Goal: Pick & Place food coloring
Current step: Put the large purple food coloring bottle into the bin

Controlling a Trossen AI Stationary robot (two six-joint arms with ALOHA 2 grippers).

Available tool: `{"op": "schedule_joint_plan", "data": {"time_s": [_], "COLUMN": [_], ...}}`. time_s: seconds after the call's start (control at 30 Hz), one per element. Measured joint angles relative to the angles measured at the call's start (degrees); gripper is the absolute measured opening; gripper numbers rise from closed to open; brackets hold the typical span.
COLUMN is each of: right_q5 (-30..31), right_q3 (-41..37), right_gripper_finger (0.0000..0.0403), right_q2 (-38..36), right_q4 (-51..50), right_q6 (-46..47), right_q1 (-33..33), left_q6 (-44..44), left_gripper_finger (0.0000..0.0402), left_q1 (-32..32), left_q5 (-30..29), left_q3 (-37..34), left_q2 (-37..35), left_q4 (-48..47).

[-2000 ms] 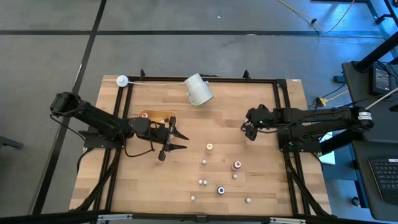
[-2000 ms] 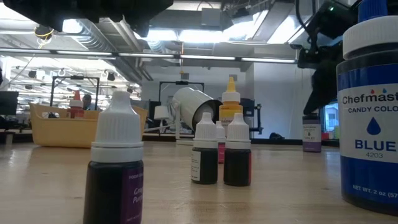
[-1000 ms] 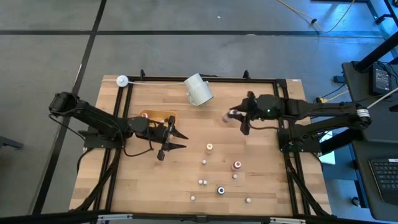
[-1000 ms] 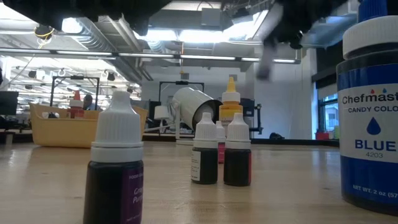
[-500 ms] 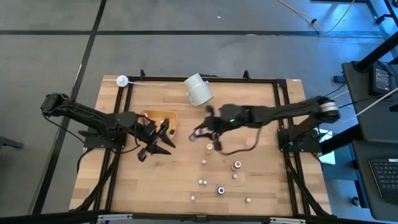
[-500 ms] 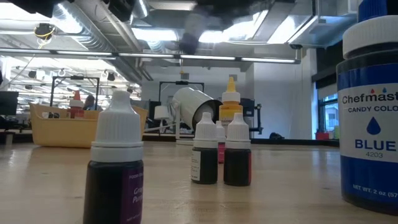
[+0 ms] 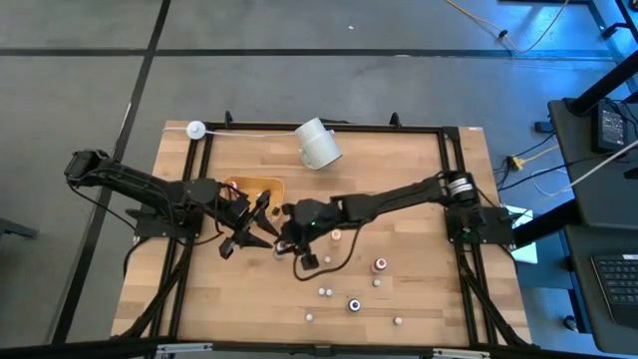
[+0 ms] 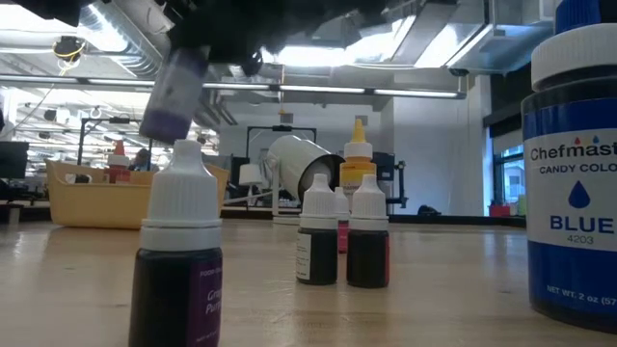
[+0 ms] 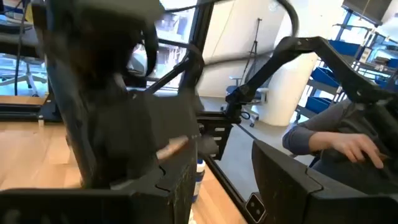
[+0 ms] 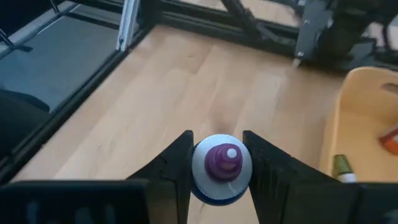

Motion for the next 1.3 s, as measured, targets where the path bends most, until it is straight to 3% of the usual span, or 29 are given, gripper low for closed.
{"op": "schedule_joint_plan", "data": {"time_s": [0.3,0.63,1.07,1.3], "right_q5": [1.0,2.0,0.9,-0.2], "right_q3": [0.9,0.9,0.9,0.9], "right_gripper_finger": [0.0123,0.0131,0.0184,0.0268], "right_q2": [7.1,8.7,8.7,8.6], "right_q4": [1.4,1.4,0.8,0.8], "right_q6": [1.6,1.7,1.6,1.4], "right_q1": [0.2,0.2,0.6,0.7], "left_q6": [0.0,0.1,0.1,0.1], "left_gripper_finger": [0.0149,0.0151,0.0151,0.0151], "left_q1": [0.0,0.0,0.0,0.0], "left_q5": [-0.1,-0.5,-0.5,-0.5], "left_q3": [0.0,0.0,0.0,0.0], "left_q2": [0.0,0.0,0.0,0.0], "left_q4": [-0.4,-0.6,-0.6,-0.6]}}
